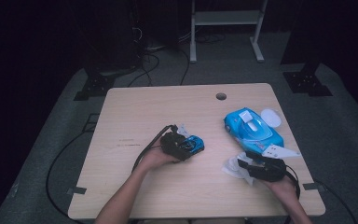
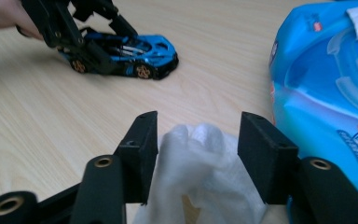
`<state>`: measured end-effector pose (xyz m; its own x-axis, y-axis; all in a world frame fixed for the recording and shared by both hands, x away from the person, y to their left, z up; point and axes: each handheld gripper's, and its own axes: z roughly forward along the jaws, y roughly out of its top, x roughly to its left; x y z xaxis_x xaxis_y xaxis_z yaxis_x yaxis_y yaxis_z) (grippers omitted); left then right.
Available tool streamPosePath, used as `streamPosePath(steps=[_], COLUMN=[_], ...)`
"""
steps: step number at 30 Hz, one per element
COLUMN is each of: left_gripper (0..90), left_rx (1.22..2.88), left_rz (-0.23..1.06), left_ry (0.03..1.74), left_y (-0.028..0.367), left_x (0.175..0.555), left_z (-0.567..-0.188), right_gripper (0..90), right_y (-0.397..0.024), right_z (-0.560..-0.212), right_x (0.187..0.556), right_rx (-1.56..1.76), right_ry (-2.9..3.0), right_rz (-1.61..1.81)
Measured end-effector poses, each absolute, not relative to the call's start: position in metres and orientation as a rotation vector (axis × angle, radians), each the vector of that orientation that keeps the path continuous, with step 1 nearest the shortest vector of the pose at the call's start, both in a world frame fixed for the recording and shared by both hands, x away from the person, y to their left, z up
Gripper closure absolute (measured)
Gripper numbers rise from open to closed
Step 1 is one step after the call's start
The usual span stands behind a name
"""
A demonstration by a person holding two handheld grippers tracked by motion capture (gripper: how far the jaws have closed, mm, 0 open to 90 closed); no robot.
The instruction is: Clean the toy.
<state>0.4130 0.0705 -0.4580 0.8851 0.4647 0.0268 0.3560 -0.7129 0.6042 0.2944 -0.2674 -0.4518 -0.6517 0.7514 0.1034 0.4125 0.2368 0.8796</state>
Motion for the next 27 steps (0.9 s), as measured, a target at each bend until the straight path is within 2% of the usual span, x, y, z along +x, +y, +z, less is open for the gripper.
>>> streamPosePath(steps=[7,27], left_gripper=[18.3,15.6], left_rx=[2.414,2.330], left_rz=[0.232,0.281], left_ry=[0.585,0.577], left_y=[0.073,0.100], left_x=[0.412,0.396], left_z=[-0.453,-0.431], right_gripper=[43.6,41.2], right_y=[-0.275,-0.276], right_z=[-0.441,-0.438], right_x=[0.290,0.288], right_rx=[1.063,1.075], right_ry=[2.088,2.094], right_rz=[1.514,1.493])
